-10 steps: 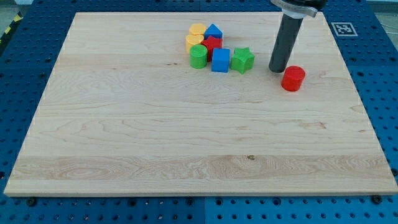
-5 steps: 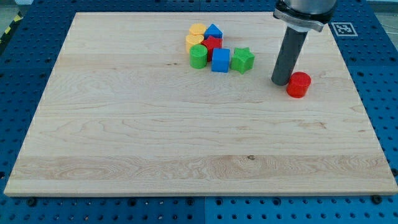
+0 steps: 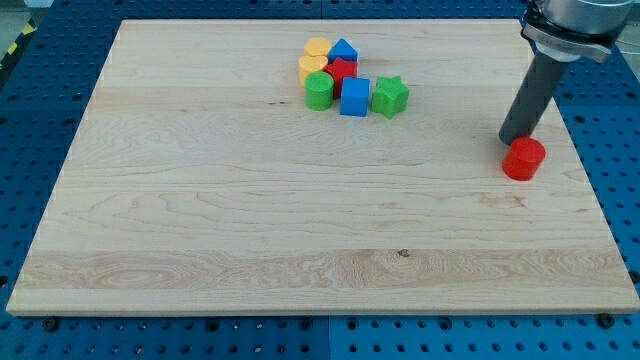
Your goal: Slide the red circle to the bottom right of the board
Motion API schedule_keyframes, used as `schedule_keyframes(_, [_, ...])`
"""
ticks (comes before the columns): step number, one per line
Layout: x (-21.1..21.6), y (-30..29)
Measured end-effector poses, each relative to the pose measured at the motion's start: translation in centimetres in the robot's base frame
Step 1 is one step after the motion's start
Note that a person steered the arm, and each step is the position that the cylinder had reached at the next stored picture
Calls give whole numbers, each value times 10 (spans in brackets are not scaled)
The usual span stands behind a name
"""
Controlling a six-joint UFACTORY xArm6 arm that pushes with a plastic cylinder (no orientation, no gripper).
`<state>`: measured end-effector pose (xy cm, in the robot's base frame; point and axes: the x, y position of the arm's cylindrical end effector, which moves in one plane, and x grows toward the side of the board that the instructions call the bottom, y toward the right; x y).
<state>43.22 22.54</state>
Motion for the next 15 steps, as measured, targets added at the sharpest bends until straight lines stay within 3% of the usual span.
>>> schedule_keyframes(6, [104, 24])
schedule_keyframes(9, [81, -7])
schedule_keyframes(10, [111, -1])
schedule_keyframes(13, [124, -42])
schedule_keyframes(15, [137, -30])
